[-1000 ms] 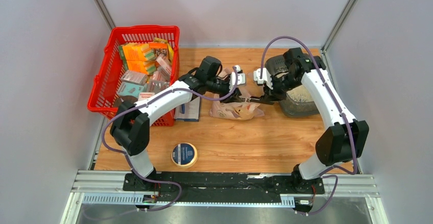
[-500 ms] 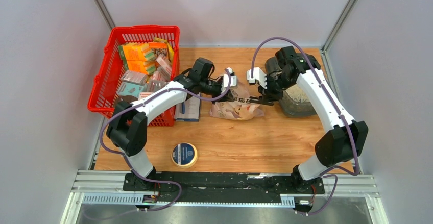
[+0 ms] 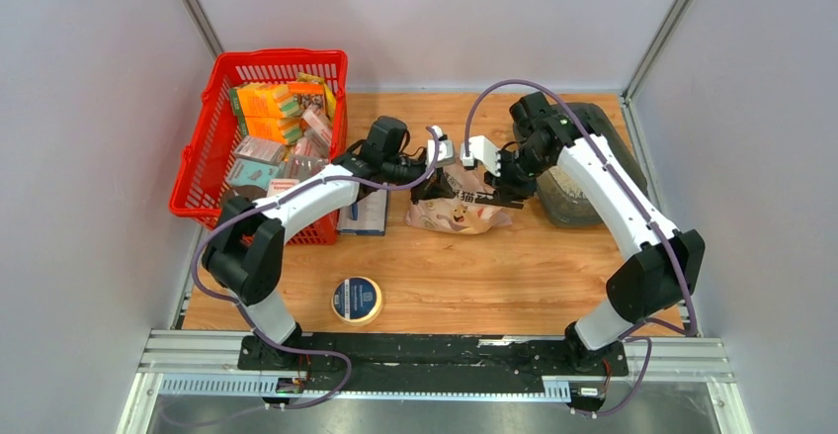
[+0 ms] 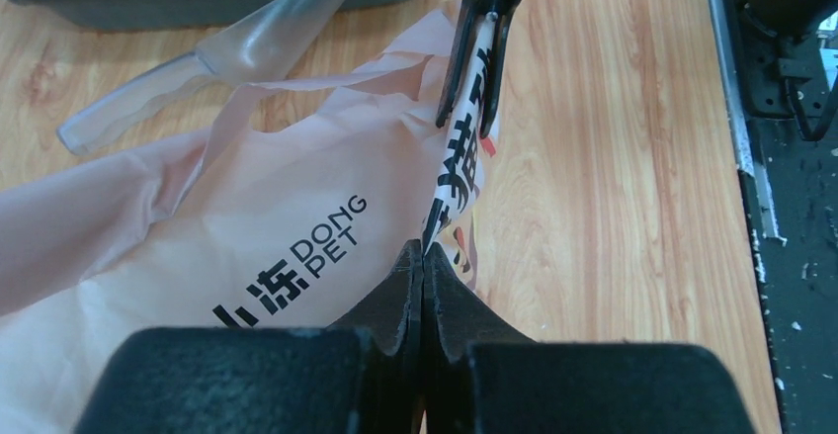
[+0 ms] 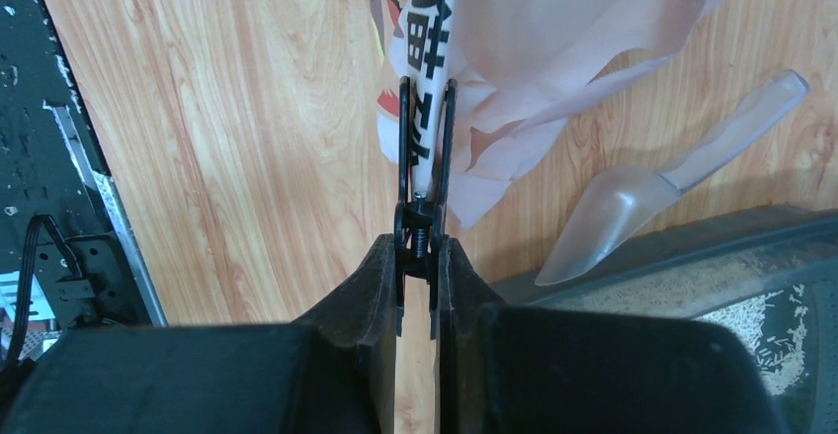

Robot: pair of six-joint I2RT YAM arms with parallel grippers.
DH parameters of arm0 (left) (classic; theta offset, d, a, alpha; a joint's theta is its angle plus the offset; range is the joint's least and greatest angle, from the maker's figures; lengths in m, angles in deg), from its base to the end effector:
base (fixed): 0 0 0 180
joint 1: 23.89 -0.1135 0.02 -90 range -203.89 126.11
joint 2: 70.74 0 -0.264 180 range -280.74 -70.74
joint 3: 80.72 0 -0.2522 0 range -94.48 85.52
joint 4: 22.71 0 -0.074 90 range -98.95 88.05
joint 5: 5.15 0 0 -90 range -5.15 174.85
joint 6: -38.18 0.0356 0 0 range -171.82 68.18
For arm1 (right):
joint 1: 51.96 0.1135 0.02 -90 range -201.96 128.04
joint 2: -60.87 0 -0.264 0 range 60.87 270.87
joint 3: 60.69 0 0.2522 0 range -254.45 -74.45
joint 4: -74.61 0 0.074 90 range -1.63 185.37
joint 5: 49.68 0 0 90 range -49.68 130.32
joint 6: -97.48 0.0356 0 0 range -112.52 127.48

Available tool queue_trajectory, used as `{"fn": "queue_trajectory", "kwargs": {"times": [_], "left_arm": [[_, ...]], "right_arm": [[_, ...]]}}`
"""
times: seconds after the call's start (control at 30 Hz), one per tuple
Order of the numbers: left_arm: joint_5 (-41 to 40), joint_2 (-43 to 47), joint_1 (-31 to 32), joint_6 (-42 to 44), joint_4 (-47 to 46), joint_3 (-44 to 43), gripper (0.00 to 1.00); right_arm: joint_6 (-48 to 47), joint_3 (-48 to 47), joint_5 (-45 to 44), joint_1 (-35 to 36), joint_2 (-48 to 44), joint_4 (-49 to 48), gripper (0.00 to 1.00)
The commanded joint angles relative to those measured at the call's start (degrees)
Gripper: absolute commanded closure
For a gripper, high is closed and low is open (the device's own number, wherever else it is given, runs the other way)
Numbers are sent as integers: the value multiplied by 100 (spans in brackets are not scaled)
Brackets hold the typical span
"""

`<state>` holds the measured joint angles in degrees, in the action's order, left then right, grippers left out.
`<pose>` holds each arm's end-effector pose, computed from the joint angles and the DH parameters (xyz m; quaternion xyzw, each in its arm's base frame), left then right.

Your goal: Fill the litter box with clean litter

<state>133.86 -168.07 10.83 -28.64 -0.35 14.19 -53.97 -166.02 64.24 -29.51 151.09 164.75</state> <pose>0.2973 -0.2387 0.2666 0.5587 0.6116 -0.4079 0.3839 0.2644 0.1249 0.3403 -0.6685 0.7033 0.1511 0.1887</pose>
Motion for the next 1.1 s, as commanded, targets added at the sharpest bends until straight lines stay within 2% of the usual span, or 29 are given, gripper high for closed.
{"fn": "queue_trajectory", "kwargs": {"times": [0.0, 0.07, 0.13, 0.17, 0.43, 0.57, 0.73, 0.93, 1.07], "left_arm": [[170, 470, -27, -673, -833, 215, 96], [126, 523, -18, -850, -834, 321, 84], [56, 628, -18, -894, -842, 409, 78], [21, 672, -27, -920, -834, 453, 71], [-120, 1454, -351, -1272, -983, 1050, 56], [-225, 1735, -483, -1053, -492, 1174, 55], [-261, 1868, -572, -1035, -368, 1288, 55], [-313, 1921, -572, -1035, -324, 1227, 55], [-226, 1894, -580, -912, -184, 1192, 55]], "right_arm": [[493, -265, 77, 224, 136, 888, 100], [529, -370, 130, 285, 215, 887, 100], [555, -397, 156, 320, 260, 870, 100], [581, -397, 183, 321, 277, 853, 100], [748, -370, 288, 321, 269, 571, 100], [906, -423, 254, 329, 216, 457, 100], [898, -432, 78, 478, 154, 562, 100], [705, -54, -589, 979, -135, 202, 100], [625, 60, -1371, 1138, -206, -61, 100]]}}
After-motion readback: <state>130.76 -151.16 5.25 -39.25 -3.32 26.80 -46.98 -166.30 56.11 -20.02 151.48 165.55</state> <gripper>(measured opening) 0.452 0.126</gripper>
